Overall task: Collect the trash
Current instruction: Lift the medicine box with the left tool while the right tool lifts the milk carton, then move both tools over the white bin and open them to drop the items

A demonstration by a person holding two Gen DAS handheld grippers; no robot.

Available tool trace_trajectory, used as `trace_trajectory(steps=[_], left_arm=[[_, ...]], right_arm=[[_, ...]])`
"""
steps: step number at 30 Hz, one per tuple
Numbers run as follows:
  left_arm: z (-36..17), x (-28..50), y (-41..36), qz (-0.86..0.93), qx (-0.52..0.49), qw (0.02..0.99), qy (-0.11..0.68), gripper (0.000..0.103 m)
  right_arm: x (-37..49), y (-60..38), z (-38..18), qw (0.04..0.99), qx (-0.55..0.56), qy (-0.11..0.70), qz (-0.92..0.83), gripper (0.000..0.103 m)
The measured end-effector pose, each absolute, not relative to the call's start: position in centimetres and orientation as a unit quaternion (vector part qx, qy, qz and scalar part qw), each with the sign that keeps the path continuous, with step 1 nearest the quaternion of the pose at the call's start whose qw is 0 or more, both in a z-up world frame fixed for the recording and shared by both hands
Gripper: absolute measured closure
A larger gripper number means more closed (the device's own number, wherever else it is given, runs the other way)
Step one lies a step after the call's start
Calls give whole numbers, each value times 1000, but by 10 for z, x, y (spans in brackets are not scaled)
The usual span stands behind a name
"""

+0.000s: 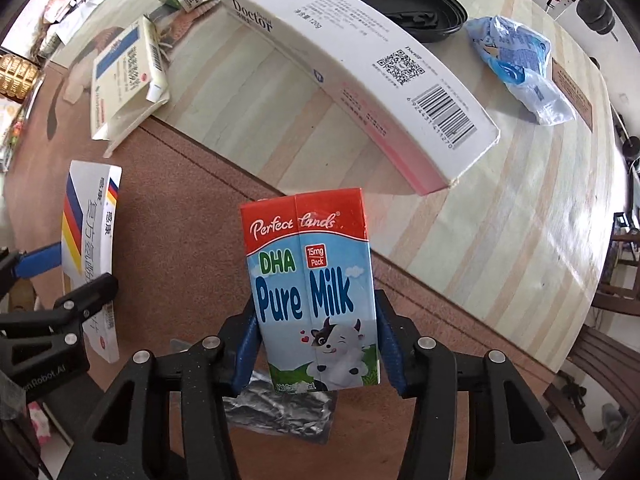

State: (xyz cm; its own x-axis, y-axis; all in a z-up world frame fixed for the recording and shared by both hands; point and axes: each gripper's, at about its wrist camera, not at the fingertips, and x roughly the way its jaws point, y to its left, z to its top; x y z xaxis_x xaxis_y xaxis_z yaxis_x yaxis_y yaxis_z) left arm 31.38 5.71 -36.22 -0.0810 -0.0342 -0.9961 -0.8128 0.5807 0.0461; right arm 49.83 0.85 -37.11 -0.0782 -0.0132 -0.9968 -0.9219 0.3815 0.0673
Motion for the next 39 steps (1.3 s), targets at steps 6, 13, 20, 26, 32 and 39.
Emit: trace_trajectory(steps=[6, 13, 20, 26, 32, 39], left_arm=[[-331, 292, 41, 333, -337, 612, 633, 34], [-285, 250, 32, 349, -346, 637, 594, 34], [-247, 202, 9, 366, -352, 661, 552, 34], [-231, 140, -23, 369, -356, 680, 524, 34], [-249, 72, -62, 360, -385, 670, 522, 34], [-346, 14, -84, 342, -453, 611, 551, 34]], right_arm=[[488, -7, -338, 569, -346, 613, 426, 49], [474, -29, -296, 589, -312, 598, 445, 49], [448, -61, -256, 602, -273, 581, 476, 49], [383, -98, -233, 602, -237, 579, 496, 49], [306, -147, -256, 591, -229, 595, 494, 49], [228, -202, -348, 550, -251, 646, 467, 49]])
